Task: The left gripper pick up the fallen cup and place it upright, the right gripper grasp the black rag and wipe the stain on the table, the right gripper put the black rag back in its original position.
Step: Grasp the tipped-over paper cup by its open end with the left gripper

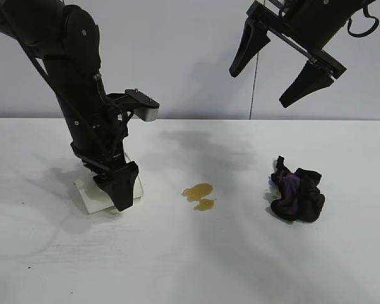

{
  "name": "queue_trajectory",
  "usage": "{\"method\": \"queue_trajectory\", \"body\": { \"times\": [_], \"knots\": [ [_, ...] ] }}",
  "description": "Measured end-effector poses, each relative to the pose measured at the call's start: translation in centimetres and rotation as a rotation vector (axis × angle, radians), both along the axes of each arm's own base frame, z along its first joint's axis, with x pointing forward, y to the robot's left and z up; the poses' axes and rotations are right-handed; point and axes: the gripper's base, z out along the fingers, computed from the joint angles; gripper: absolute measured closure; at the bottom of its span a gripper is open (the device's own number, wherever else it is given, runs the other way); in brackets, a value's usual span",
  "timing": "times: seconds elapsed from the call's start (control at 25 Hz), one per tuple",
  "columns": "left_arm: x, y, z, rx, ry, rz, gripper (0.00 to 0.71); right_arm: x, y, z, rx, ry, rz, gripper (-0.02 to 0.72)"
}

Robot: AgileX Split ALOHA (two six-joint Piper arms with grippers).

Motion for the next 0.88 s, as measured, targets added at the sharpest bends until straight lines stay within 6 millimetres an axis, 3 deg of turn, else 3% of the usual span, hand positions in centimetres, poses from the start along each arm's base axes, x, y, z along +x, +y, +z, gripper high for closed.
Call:
{"method": "queue_trajectory", "body": {
  "times": [0.2, 0.4, 0.48, 0.72, 0.88],
  "knots": [
    [0.0, 0.0, 0.0, -0.006, 0.002, 0.004, 0.090, 0.0, 0.0, 0.0, 0.000, 0.000, 0.000, 0.009],
    [0.0, -0.1, 0.0, -0.014, 0.001, 0.009, 0.266, 0.0, 0.0, 0.0, 0.000, 0.000, 0.000, 0.009],
    [0.1, -0.2, 0.1, -0.016, -0.003, 0.010, 0.304, 0.0, 0.0, 0.0, 0.000, 0.000, 0.000, 0.009],
    [0.1, -0.2, 0.4, -0.022, -0.008, 0.011, 0.327, 0.0, 0.0, 0.0, 0.000, 0.000, 0.000, 0.009],
    [0.1, -0.2, 2.0, -0.039, -0.041, 0.011, 0.329, 0.0, 0.0, 0.0, 0.000, 0.000, 0.000, 0.009]
  ]
}}
